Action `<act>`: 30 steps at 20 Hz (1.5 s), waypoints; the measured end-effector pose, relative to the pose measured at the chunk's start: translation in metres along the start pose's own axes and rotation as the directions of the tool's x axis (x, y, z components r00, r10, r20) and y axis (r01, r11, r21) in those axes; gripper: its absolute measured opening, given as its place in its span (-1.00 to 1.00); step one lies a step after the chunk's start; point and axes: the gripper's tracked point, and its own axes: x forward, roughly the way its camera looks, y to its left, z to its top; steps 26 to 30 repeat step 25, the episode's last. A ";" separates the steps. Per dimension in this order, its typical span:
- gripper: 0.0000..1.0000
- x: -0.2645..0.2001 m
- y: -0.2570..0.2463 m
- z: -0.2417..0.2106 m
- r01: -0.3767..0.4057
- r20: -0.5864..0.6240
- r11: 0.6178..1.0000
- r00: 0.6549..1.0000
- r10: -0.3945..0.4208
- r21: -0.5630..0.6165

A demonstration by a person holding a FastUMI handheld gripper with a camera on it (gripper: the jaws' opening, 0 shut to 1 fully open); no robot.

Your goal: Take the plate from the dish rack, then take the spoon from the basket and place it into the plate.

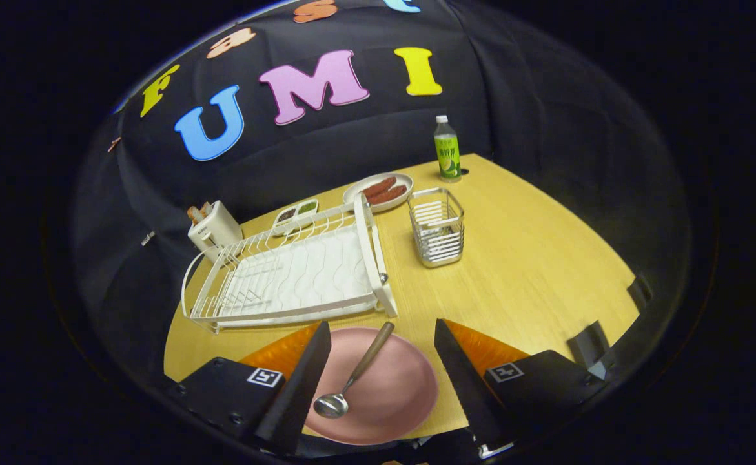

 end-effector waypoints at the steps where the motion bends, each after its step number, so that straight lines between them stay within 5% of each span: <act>1: 0.97 -0.009 -0.001 0.019 0.006 0.053 1.000 0.999 -0.004 -0.026; 7: 0.97 -0.081 -0.001 0.136 0.065 0.350 0.992 0.937 -0.024 -0.108; 13: 0.96 -0.136 -0.008 0.202 0.149 0.503 0.972 0.863 -0.039 -0.180; 19: 0.96 -0.155 -0.008 0.227 0.131 0.560 0.984 0.828 -0.040 -0.124; 30: 0.96 -0.147 -0.006 0.226 0.114 0.545 0.981 0.838 -0.010 -0.158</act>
